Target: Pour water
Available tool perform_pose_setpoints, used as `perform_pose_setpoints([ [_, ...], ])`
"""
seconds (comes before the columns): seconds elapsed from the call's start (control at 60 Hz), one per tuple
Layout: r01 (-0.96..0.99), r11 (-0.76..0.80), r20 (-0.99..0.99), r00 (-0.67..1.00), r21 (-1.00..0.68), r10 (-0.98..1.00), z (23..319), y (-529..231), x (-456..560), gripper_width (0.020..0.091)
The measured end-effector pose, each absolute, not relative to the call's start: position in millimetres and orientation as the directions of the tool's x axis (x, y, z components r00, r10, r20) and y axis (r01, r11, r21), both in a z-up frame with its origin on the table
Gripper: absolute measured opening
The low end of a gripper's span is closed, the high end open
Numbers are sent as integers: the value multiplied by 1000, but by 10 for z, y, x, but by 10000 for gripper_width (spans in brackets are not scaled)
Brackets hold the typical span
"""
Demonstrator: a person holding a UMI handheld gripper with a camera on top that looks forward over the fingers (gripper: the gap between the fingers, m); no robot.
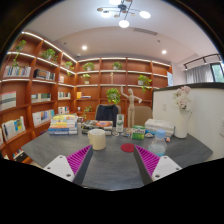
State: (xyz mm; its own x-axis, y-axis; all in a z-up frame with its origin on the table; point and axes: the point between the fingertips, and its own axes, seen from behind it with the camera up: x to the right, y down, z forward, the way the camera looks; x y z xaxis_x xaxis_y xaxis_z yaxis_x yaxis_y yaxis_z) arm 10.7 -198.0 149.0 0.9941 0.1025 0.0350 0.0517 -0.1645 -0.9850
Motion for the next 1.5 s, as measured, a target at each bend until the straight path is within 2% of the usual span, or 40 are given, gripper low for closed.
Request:
perform_pose_setpoints([
  [0.117,8,-166,5,1000,-986,20,1228,-2017,575,842],
  [0.133,5,-172,4,1000,-985,1,1405,-1944,493,842],
  [0.15,0,-167,2,1000,-986,-13,1222,-2000,680,840],
  [0.183,-6,-163,1,999,-987,-45,1132,-1999,873,841],
  [0.35,-1,-176,25,989,-984,-145,921,-1803,1515,827],
  [0.517,9,-208,40,988,-978,-147,744,-1386,1711,830],
  [0.633,26,-195,56,988,-981,-147,728,-1124,1773,821],
  [0.683,39,-197,70,986,-980,-150,718,-1047,1805,775],
  [0.733,38,-195,68,987,-980,-147,712,-978,1804,692],
  [0.783,22,-187,46,991,-982,-128,707,-916,1754,580],
  [0.8,15,-185,37,992,-983,-121,704,-901,1734,507],
  [0.817,8,-183,31,992,-983,-119,700,-888,1731,463],
  [0.9,34,-178,56,991,-983,-119,691,-852,1745,432],
  [1.017,32,-186,54,991,-982,-119,705,-871,1739,307],
  [1.05,34,-187,57,992,-982,-116,702,-869,1740,305],
  [1.067,36,-188,58,992,-982,-112,712,-836,1766,263],
  [1.4,27,-199,47,994,-980,-95,706,-866,1730,260],
  [1.5,90,-229,110,991,-969,-75,716,-809,1742,261],
])
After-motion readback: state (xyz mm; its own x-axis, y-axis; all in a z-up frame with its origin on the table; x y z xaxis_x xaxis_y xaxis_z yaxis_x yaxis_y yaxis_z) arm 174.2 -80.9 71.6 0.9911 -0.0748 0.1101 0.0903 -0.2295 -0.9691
